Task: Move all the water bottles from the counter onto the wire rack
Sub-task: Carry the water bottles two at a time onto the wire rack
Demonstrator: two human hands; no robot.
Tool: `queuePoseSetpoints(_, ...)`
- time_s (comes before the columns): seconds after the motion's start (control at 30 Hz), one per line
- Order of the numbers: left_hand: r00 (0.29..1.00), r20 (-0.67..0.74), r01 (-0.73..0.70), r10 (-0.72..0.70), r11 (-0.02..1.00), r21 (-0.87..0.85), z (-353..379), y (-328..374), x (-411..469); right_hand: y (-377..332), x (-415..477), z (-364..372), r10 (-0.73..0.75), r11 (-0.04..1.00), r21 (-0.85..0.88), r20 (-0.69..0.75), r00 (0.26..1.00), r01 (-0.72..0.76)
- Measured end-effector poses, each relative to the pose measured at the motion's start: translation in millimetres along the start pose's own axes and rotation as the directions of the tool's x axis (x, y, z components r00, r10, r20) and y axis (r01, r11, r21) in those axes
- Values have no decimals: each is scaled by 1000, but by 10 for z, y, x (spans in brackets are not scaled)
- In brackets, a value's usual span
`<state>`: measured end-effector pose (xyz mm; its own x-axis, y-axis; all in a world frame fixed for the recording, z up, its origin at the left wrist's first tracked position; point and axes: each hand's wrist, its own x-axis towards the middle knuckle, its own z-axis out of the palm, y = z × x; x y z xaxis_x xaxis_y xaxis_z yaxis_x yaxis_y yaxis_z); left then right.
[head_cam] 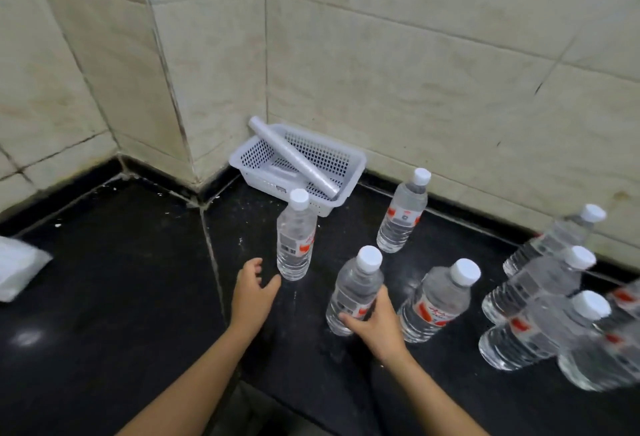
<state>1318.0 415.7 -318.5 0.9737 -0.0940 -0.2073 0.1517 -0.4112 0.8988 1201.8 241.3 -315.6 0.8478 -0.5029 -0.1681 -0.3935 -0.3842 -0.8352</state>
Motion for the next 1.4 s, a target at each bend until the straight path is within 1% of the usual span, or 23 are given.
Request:
queuePoseSetpoints(0.1, 997, 51, -50, 50, 999, 9, 93, 76, 302, -93, 52, 83, 74, 997, 2, -39, 997, -73)
queuePoseSetpoints(0.2, 993, 77, -89, 90, 996, -10, 179, 109, 477, -101, 82, 173, 155, 987, 45, -81, 985, -152)
queuePoseSetpoints(0.3, 977, 138, -151, 163, 984, -89, 289, 96, 574, -173, 133, 262, 207, 978, 53, -124, 970, -202)
queuePoseSetpoints(0.4, 973, 141, -162, 180, 978, -134, 399, 67, 628, -292, 185, 340, 237, 971, 80, -166, 957, -227)
queuePoseSetpoints(0.5, 981, 128, -126, 147, 980, -155, 449, 66, 690, -393, 272, 423, 285, 958, 66, -213, 934, -278)
queuePoseSetpoints(0.6, 972, 191, -107, 139, 980, -166, 404, 33, 773, -476, 368, 490, 316, 945, 6, -264, 911, -326)
queuePoseSetpoints(0.7, 940, 298, -117, 169, 976, -186, 293, 13, 842, -528, 420, 549, 347, 930, -10, -307, 886, -367)
queuePoseSetpoints(0.83, 878, 435, -125, 199, 973, -193, 142, 20, 852, -532, 374, 598, 359, 924, 11, -370, 857, -383)
queuePoseSetpoints(0.97, 839, 511, -106, 187, 977, -184, 47, -37, 798, -487, 224, 606, 362, 925, 35, -389, 847, -380)
queuePoseSetpoints(1.1, 832, 524, -82, 180, 975, -204, -41, -111, 573, -420, 16, 554, 343, 934, 39, -371, 863, -354)
queuePoseSetpoints(1.23, 835, 527, -40, 155, 974, -223, -76, -197, 300, -285, -337, 420, 286, 946, -39, -359, 888, -321)
queuePoseSetpoints(1.33, 829, 530, -69, 180, 973, -222, -6, -176, 24, -169, -683, 228, 235, 954, -81, -395, 888, -289)
queuePoseSetpoints(1.4, 801, 556, -112, 223, 967, -227, 102, -109, -205, -55, -943, 59, 216, 957, -82, -440, 871, -279)
